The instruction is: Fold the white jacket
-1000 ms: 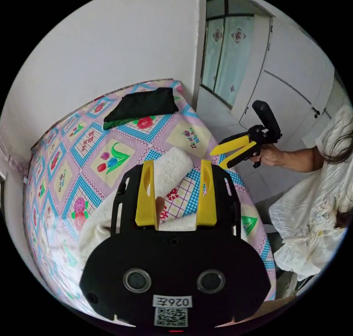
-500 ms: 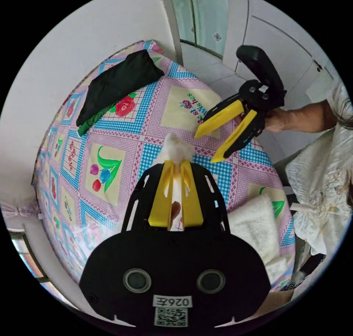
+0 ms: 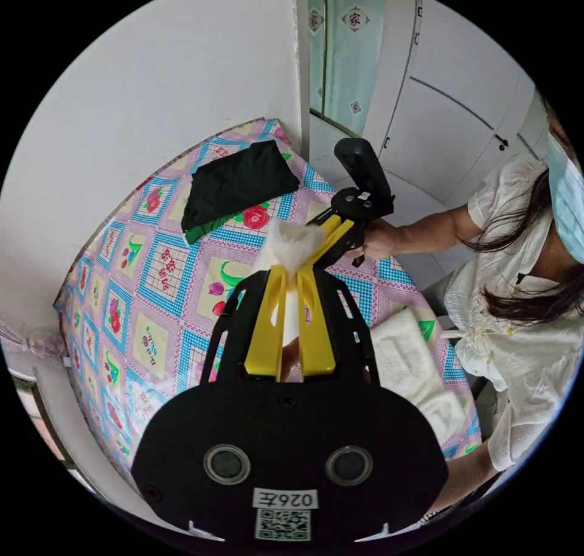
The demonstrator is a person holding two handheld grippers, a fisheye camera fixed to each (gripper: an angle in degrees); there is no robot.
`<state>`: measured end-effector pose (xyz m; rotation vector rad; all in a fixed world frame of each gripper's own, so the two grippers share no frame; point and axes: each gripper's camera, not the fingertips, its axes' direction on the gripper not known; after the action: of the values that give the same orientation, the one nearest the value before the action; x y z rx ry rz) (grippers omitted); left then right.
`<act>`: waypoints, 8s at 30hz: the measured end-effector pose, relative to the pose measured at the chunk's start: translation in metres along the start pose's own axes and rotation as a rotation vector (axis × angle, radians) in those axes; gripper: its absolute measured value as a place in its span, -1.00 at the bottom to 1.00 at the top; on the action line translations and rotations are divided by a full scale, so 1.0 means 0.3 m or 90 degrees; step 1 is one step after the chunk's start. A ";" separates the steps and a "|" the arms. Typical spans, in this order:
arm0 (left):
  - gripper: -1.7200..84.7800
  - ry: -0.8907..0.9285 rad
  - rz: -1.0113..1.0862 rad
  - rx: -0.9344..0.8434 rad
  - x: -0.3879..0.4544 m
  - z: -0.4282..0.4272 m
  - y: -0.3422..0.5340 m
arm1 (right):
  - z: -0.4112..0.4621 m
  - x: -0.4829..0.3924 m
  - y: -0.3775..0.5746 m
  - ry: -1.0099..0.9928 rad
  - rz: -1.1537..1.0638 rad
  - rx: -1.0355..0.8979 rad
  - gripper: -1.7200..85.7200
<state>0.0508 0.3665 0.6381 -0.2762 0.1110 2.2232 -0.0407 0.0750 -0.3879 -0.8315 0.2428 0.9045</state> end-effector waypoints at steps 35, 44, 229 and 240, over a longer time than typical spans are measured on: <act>-0.71 -0.024 -0.932 0.207 0.667 -0.062 2.377 | 0.860 -0.867 0.288 -0.022 -0.164 -0.300 -0.80; -0.47 0.059 -0.738 0.188 -0.321 0.203 1.910 | 1.116 -0.465 0.082 0.164 -0.102 -0.358 -0.78; -0.46 -0.077 -0.885 0.248 0.475 0.139 2.226 | 1.011 -0.702 0.021 0.000 -0.077 -0.457 -0.75; -0.90 -0.114 -0.946 0.005 0.536 0.371 2.048 | 1.879 -0.990 -0.217 -0.224 -0.191 -0.586 -0.70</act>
<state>-0.5455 0.1289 0.6978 -0.0769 -0.1527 0.7577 -0.2552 0.2850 0.1778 -1.4770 -0.6443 0.8463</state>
